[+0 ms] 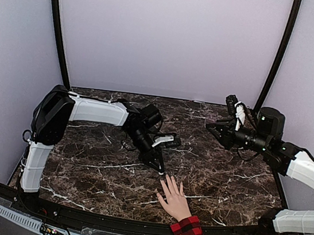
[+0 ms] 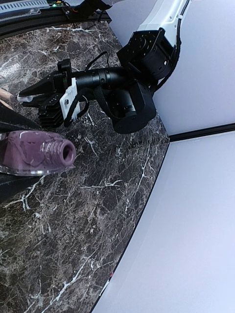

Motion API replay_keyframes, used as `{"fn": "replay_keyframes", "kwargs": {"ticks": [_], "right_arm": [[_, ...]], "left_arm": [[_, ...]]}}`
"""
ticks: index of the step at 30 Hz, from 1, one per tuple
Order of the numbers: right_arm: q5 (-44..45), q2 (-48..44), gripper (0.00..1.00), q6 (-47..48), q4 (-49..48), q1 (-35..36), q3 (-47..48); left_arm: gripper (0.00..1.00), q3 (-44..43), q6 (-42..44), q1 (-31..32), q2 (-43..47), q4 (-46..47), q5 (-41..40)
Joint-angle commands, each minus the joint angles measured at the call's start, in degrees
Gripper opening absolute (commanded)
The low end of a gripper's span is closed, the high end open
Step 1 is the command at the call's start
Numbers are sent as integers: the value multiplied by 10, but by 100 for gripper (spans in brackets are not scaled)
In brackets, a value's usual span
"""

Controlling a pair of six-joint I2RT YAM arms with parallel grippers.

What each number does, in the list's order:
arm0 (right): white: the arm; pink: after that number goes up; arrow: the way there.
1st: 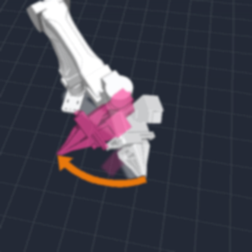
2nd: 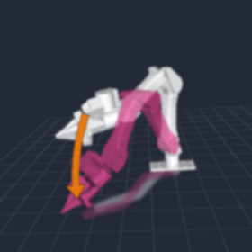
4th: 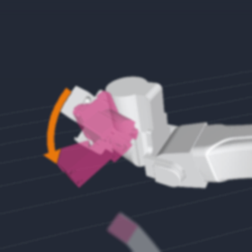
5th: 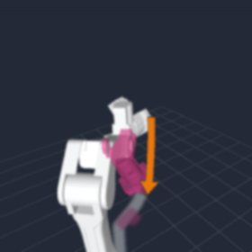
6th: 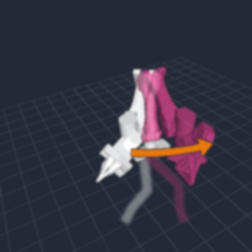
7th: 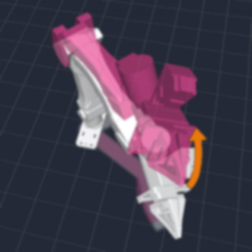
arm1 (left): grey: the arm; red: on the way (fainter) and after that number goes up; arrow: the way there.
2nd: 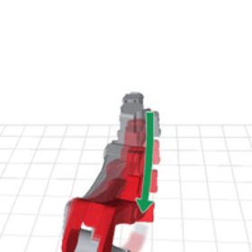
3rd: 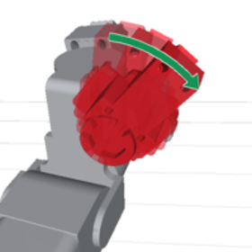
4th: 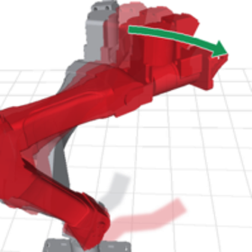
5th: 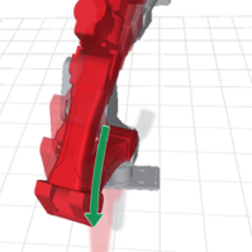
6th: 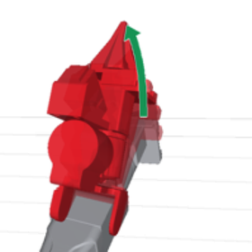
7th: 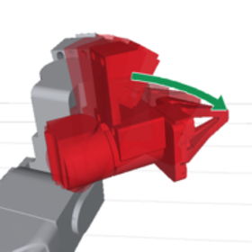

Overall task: Paint the nails
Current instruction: Paint the nail with the hand.

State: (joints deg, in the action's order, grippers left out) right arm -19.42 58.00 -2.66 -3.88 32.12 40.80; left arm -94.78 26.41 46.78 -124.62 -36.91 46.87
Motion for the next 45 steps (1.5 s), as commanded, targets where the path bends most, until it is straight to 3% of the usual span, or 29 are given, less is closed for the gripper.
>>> {"fn": "replay_keyframes", "kwargs": {"ticks": [1,45], "right_arm": [[7,-11,0,0,-30,-4,-5],[9,-12,0,0,-30,-4,-7]], "left_arm": [[0,-14,15,2,3,-19,7],[0,-12,-12,-25,25,3,-32]]}}
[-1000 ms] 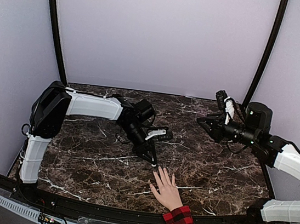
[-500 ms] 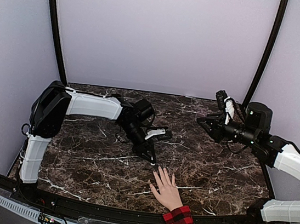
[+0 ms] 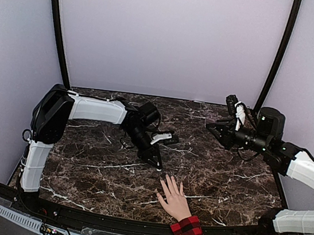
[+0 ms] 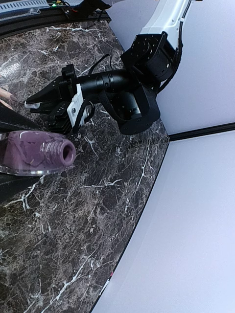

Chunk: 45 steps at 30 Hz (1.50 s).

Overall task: Paint the nails
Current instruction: Paint the nail with the hand.

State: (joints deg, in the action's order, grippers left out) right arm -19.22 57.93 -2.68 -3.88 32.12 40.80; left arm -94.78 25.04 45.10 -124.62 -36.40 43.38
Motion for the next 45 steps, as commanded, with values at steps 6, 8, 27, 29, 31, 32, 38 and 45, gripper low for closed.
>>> {"fn": "replay_keyframes", "kwargs": {"ticks": [6,8,27,29,31,32,38,45], "right_arm": [[7,-12,0,0,-29,-4,-6],[7,-12,0,0,-29,-4,-6],[6,-10,0,1,-29,-4,-5],[6,-9,0,0,-29,-4,-5],[6,-10,0,0,-29,-4,-5],[6,-10,0,0,-29,-4,-5],[7,-11,0,0,-28,-4,-5],[7,-10,0,0,-29,-4,-6]], "left_arm": [[0,-10,6,-14,41,3,16],[0,-9,8,-14,45,4,23],[0,-12,18,7,47,6,60],[0,-14,17,11,43,6,60],[0,-17,17,14,38,5,57],[0,-20,17,15,35,4,57],[0,-24,17,16,20,-2,49],[0,-24,16,16,10,-3,41]]}}
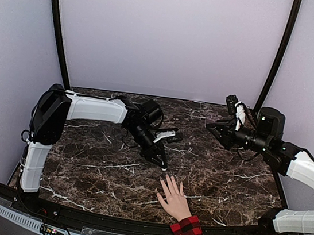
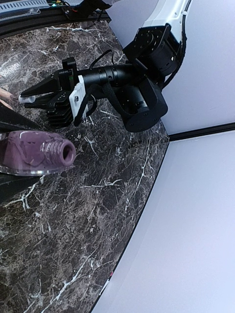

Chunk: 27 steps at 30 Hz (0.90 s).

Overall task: Paint the nails
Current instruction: Paint the nail with the hand.

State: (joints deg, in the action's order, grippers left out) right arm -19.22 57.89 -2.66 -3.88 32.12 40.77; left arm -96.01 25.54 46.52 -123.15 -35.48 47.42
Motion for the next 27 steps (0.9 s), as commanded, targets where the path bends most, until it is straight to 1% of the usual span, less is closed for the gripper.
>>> {"fn": "replay_keyframes", "kwargs": {"ticks": [1,27], "right_arm": [[7,-9,0,0,-29,-4,-6],[8,-10,0,0,-29,-4,-7]], "left_arm": [[0,-12,11,2,-5,-12,0],[0,-13,21,5,-16,-36,-34]]}}
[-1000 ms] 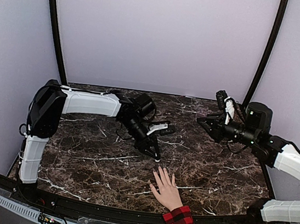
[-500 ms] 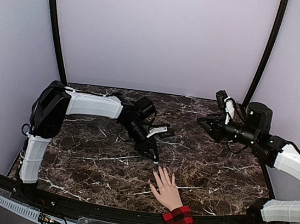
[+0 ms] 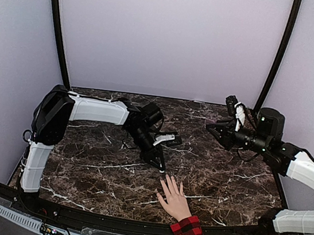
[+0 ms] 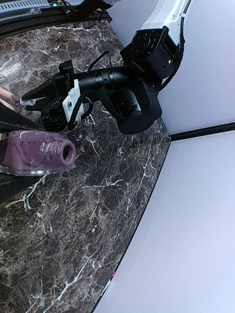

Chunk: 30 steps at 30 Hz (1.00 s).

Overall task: Paint the nails
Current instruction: Paint the nail with the hand.

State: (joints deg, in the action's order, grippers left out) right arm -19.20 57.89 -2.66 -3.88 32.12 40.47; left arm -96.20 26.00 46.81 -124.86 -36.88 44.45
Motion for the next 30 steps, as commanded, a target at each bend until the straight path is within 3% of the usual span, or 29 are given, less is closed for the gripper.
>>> {"fn": "replay_keyframes", "kwargs": {"ticks": [1,30], "right_arm": [[7,-11,0,0,-29,-4,-4],[8,-12,0,0,-28,-4,-4]], "left_arm": [[0,-12,18,3,1,-24,-6],[0,-13,23,-15,28,-32,-20]]}}
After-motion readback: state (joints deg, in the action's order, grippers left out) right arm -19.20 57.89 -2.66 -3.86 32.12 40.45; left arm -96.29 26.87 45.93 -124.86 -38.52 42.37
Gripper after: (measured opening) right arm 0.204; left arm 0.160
